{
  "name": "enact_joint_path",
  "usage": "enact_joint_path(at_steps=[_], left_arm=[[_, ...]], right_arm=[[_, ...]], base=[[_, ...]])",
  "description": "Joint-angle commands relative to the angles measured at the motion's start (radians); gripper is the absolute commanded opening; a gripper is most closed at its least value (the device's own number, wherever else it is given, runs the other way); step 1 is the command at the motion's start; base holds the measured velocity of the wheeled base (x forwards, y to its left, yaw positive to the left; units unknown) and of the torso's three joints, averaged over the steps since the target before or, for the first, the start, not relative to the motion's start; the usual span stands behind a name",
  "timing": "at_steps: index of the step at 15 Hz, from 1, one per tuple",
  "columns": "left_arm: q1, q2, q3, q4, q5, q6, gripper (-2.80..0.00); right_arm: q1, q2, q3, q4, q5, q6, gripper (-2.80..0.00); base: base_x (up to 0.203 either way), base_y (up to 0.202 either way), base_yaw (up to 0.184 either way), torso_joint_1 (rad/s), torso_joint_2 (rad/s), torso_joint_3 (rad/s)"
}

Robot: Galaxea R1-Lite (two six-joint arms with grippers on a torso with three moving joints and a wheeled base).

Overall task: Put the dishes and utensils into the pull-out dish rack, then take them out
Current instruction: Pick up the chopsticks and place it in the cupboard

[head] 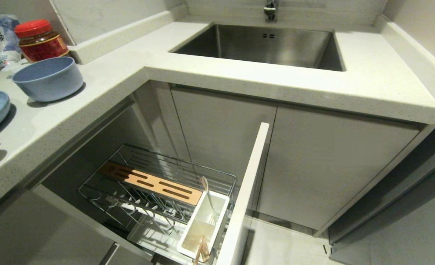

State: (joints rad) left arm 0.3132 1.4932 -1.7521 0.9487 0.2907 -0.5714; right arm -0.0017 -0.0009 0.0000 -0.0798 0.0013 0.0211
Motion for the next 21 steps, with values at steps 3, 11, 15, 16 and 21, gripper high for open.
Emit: enact_joint_path(at_steps=[3,11,15,16,21], left_arm=[[0.0,-0.005,0.002,0.007,-0.008,-0.02,-2.8],[0.0,-0.091,-0.003,0.008,-0.006,-0.033,-2.8],[-0.034,-0.235,-0.023,-0.105,-0.008,-0.081,-2.8],[-0.073,-0.259,-0.035,-0.132,-0.008,-0.087,-2.8],[-0.487,-0.32,-0.056,-0.224,-0.011,-0.094,-2.8]], right_arm=[[0.0,-0.001,0.026,0.0,0.0,0.0,-2.8],[0.0,-0.001,0.026,-0.002,0.0,0.0,-2.8],[0.0,-0.001,0.026,-0.002,0.0,0.0,-2.8],[0.0,-0.001,0.026,-0.002,0.0,0.0,-2.8],[0.0,-0.001,0.026,-0.001,0.0,0.0,-2.8]], base=[[0.0,0.0,0.0,0.0,0.0,0.0],[0.0,0.0,0.0,0.0,0.0,0.0],[0.0,0.0,0.0,0.0,0.0,0.0],[0.0,0.0,0.0,0.0,0.0,0.0],[0.0,0.0,0.0,0.0,0.0,0.0]])
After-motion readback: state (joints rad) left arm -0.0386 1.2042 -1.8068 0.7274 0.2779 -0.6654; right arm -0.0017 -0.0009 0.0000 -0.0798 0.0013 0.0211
